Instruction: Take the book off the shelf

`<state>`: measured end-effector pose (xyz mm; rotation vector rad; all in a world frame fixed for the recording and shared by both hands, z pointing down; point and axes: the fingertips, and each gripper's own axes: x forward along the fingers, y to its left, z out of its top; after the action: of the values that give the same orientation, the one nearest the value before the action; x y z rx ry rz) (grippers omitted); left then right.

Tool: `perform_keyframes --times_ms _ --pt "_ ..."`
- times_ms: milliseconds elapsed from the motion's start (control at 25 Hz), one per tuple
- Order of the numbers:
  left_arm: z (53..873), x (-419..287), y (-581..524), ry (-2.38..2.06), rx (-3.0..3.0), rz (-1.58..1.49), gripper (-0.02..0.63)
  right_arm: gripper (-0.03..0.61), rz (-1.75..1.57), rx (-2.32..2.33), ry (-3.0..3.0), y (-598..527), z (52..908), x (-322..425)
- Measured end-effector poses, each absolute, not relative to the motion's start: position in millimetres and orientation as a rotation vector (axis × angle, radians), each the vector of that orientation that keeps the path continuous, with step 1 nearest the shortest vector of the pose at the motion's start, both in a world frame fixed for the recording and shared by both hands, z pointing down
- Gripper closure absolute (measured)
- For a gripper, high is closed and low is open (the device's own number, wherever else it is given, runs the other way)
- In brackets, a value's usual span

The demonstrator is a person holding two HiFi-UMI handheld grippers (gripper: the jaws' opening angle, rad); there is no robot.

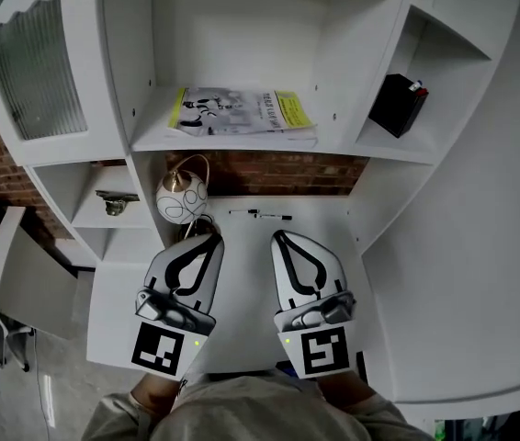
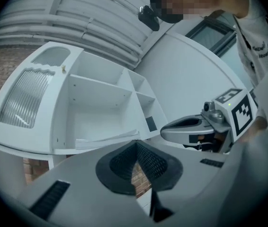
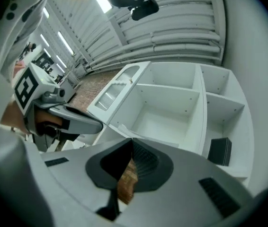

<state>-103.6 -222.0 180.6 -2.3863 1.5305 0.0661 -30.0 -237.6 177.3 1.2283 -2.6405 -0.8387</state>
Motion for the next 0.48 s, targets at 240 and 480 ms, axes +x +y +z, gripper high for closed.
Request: perform_keyframes --times_ms 240,480 --pt "157.1 -99.6 -236.3 1.402 -2.172 -0.189 0.604 0.560 -0.995 1.183 -2.545 -253.8 163.0 -29.8" --pt "141.7 -99.8 -254.2 1.386 -2.020 -0.352 0.604 0.561 -1.224 1.148 -2.393 -266.4 151.3 -34.7"
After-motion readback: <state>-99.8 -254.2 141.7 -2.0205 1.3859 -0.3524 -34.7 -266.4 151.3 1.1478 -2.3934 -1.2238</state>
